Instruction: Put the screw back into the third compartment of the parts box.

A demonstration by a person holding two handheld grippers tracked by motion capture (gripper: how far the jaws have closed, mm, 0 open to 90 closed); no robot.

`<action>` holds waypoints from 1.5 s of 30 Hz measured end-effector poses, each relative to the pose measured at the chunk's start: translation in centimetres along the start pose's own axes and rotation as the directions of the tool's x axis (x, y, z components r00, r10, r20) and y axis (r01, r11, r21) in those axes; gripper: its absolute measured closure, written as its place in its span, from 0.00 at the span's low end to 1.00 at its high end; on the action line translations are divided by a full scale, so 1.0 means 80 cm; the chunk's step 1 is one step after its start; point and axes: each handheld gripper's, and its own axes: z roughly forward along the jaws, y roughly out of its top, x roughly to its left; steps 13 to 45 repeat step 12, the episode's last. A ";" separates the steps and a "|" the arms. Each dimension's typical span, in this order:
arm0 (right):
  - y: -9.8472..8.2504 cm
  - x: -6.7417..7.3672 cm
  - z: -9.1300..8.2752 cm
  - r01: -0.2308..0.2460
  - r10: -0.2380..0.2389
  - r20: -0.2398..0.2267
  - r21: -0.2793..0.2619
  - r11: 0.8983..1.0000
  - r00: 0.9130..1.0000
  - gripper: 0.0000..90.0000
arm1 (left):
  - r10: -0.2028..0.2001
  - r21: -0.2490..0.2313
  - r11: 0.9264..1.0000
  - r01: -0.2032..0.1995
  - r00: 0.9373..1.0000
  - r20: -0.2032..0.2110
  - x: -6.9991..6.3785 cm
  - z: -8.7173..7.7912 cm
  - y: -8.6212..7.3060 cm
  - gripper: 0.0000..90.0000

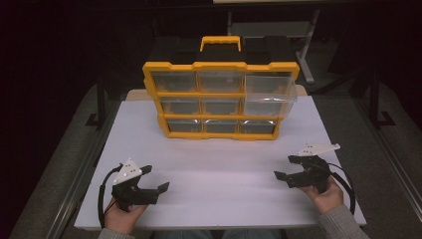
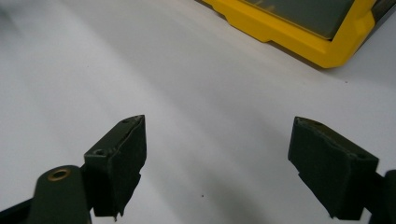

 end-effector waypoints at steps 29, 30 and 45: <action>-0.001 0.006 0.000 0.013 -0.013 -0.010 -0.025 1.000 1.000 0.20 | -0.001 0.001 1.000 0.001 1.000 0.005 0.000 0.001 0.000 0.17; -0.001 0.006 0.000 0.013 -0.013 -0.010 -0.025 1.000 1.000 0.20 | -0.001 0.001 1.000 0.001 1.000 0.005 0.000 0.001 0.000 0.17; -0.001 0.006 0.000 0.013 -0.013 -0.010 -0.025 1.000 1.000 0.20 | -0.001 0.001 1.000 0.001 1.000 0.005 0.000 0.001 0.000 0.17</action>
